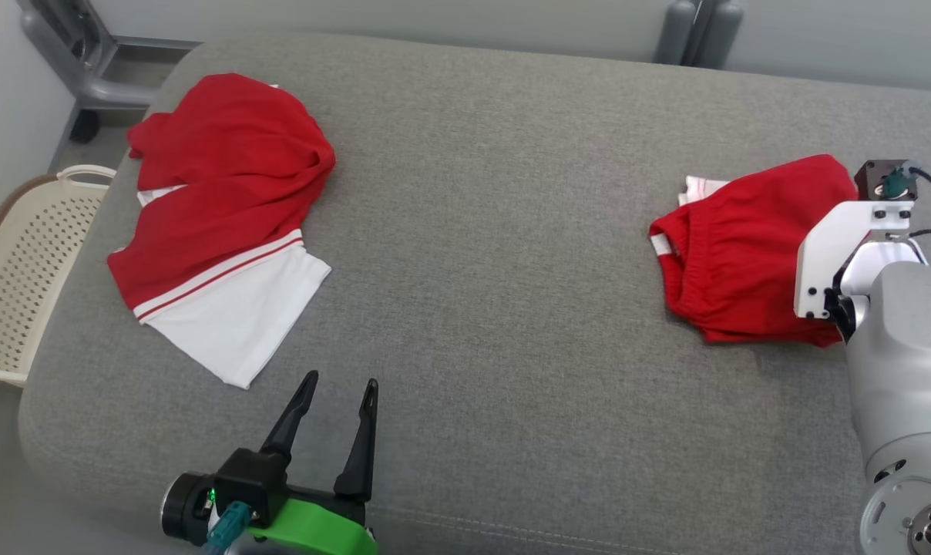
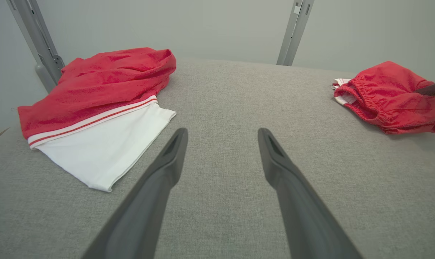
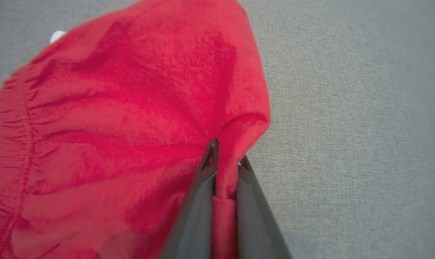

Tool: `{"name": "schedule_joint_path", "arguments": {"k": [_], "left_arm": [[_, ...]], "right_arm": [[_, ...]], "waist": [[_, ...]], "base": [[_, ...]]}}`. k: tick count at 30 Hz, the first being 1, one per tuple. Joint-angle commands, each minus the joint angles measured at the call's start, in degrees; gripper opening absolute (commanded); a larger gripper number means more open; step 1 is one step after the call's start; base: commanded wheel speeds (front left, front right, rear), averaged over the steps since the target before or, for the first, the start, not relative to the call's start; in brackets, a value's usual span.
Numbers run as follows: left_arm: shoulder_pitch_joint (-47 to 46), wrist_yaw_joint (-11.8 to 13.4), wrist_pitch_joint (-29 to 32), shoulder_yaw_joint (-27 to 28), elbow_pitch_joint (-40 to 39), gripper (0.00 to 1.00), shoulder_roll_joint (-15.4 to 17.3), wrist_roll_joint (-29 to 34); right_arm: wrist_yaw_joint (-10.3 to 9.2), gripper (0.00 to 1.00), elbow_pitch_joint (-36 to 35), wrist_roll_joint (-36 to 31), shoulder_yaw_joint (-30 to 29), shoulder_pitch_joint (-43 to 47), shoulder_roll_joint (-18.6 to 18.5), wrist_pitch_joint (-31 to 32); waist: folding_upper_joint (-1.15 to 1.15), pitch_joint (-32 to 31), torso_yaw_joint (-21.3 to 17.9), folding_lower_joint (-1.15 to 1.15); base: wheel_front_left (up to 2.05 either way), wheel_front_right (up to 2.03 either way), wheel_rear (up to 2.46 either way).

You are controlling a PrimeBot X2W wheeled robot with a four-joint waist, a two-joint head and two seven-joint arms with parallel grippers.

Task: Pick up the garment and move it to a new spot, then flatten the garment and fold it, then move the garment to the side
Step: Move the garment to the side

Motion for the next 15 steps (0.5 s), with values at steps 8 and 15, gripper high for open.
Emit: {"name": "schedule_joint_path", "arguments": {"k": [8, 15], "left_arm": [[-3.55, -1.03, -0.14, -1.51, -4.65, 1.0, 0.72, 2.63], [-4.78, -1.03, 0.72, -2.69, -9.67, 1.0, 1.78, 4.32]], "right_arm": [[-0.11, 0.0, 2.91, 1.15, 3.76, -3.68, -6.35, -2.64], [-0.11, 0.0, 5.29, 2.1, 7.53, -6.75, -11.9, -4.72]], "waist": [[0.0, 7.8, -7.12, 0.0], [0.0, 11.63, -9.57, 0.0]], "base": [[0.0, 0.0, 0.0], [0.0, 0.0, 0.0]]}}
